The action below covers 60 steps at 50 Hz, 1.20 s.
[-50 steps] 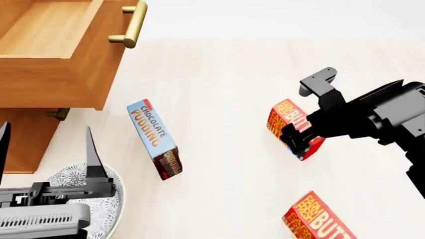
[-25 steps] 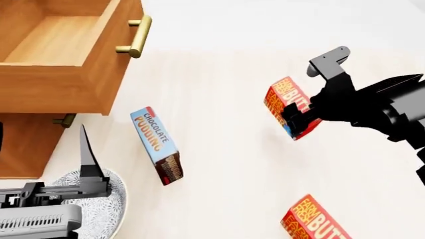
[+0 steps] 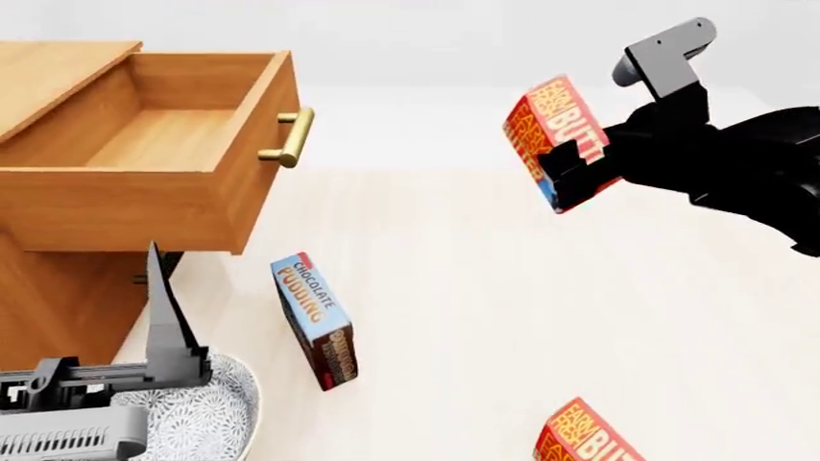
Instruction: Put the butter at the front in the top drawer of the cabinet and close it.
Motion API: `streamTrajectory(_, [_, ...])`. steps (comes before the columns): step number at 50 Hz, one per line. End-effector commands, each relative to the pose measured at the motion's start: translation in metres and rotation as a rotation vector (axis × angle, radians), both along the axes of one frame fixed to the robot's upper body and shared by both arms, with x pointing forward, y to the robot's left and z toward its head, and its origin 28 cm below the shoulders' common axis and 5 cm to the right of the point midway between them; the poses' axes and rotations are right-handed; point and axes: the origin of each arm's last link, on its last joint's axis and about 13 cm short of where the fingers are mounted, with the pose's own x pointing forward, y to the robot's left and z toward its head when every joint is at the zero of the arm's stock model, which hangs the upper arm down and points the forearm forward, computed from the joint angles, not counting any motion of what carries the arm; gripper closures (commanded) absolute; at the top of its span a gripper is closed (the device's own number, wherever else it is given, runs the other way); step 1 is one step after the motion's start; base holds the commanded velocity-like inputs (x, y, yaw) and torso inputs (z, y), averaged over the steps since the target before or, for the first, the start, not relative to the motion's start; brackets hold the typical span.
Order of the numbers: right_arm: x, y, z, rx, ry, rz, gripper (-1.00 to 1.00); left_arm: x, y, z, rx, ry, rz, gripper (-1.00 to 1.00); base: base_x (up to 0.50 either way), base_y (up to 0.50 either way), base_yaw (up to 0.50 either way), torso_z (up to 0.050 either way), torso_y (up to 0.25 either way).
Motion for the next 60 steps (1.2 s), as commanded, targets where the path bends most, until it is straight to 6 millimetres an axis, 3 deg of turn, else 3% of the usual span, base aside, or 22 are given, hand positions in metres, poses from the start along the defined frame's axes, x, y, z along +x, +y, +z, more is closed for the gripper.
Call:
streamTrajectory(1, [-0.008,0.002,0.017,0.029,-0.089,0.022,1.00,-0.003,-0.001,0.001,-0.001,-0.001,-0.005,-1.00,0.00,0.00,0.00,-0.005,0.250])
streamTrajectory(6, [-0.014,0.004,0.018,0.044,-0.120,0.022,1.00,-0.002,-0.001,-0.001,0.007,0.016,-0.002,-1.00,0.00,0.00,0.00,-0.003,0.137])
streamTrajectory(14, [-0.047,0.019,0.028,-0.021,-0.312,-0.074,1.00,0.000,-0.005,-0.010,0.104,0.061,-0.014,-1.00,0.00,0.00,0.00,0.000,0.000])
streamTrajectory(20, [-0.070,0.029,0.031,-0.207,-0.442,-0.113,1.00,-0.016,-0.020,-0.010,0.218,0.061,-0.058,-1.00,0.00,0.00,0.00,0.000,0.000])
streamTrajectory(29, [-0.095,0.035,0.045,-0.529,-0.621,-0.127,1.00,-0.039,-0.041,-0.038,0.446,0.151,-0.094,-1.00,0.00,0.00,0.00,0.000,0.002])
streamTrajectory(30, [-0.097,0.035,0.046,-0.534,-0.648,-0.110,1.00,-0.029,-0.036,-0.022,0.443,0.167,-0.084,-1.00,0.00,0.00,0.00,0.000,0.000])
streamTrajectory(33, [-0.102,0.033,0.047,-0.625,-0.721,-0.099,1.00,0.029,-0.007,0.063,0.514,0.150,-0.077,-1.00,0.00,0.00,0.00,0.000,0.000])
streamTrajectory(35, [-0.103,0.032,0.046,-0.691,-0.753,-0.092,1.00,0.045,-0.001,0.088,0.567,0.134,-0.078,-1.00,0.00,0.00,0.00,0.000,0.000])
streamTrajectory(42, [-0.116,0.031,0.041,-0.949,-0.850,-0.078,1.00,0.079,-0.001,0.121,0.834,0.029,-0.078,-1.00,0.00,0.00,0.00,0.000,0.001])
streamTrajectory(60, [-0.127,0.024,0.048,-0.969,-0.926,-0.080,1.00,0.116,-0.008,0.197,1.366,-0.118,-0.016,-1.00,0.00,0.00,0.00,0.000,0.001])
